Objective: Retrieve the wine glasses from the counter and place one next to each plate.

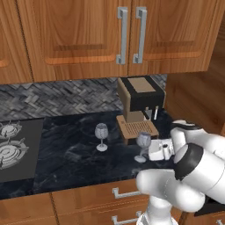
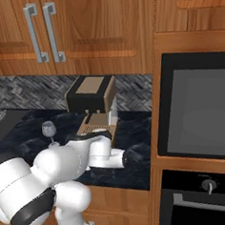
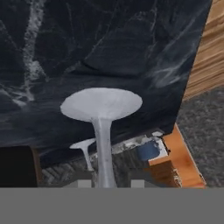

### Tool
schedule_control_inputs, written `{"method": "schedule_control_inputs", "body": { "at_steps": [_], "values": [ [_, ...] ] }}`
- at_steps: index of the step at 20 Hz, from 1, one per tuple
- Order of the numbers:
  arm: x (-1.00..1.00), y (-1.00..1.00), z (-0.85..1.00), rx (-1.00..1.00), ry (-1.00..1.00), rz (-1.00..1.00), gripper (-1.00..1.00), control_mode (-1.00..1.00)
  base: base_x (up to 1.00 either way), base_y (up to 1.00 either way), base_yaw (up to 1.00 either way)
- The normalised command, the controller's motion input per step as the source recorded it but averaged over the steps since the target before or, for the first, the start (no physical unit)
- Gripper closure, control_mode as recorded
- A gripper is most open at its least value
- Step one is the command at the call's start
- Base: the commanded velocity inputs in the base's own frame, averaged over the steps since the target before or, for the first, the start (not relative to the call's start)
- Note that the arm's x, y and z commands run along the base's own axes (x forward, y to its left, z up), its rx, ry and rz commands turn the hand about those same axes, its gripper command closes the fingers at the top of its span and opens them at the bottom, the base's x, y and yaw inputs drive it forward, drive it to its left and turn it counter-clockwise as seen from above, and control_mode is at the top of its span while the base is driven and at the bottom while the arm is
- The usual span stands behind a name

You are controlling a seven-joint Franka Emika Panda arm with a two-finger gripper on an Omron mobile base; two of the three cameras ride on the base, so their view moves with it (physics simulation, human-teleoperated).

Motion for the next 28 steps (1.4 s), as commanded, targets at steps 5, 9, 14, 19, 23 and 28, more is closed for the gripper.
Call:
{"method": "schedule_control_inputs", "body": {
  "at_steps": [5,9,14,19,23,28],
  "values": [
    [-0.52,0.03,0.17,0.21,-0.34,-0.11,1.0,-1.0,0.0,0.0,0.0],
    [-0.41,0.22,0.76,0.06,-0.45,-0.09,1.0,-1.0,0.0,0.0,0.0],
    [-0.34,0.15,0.99,0.0,-0.33,-0.05,1.0,-1.0,0.0,0.0,0.0],
    [-0.47,0.07,0.97,0.0,-0.16,-0.07,1.0,-1.0,0.0,0.0,0.0],
    [-0.72,0.04,0.89,0.0,0.0,-0.18,1.0,-1.0,0.0,0.0,0.0],
    [-0.94,0.0,0.82,0.0,0.0,-0.17,1.0,-1.0,0.0,0.0,0.0]
  ]
}}
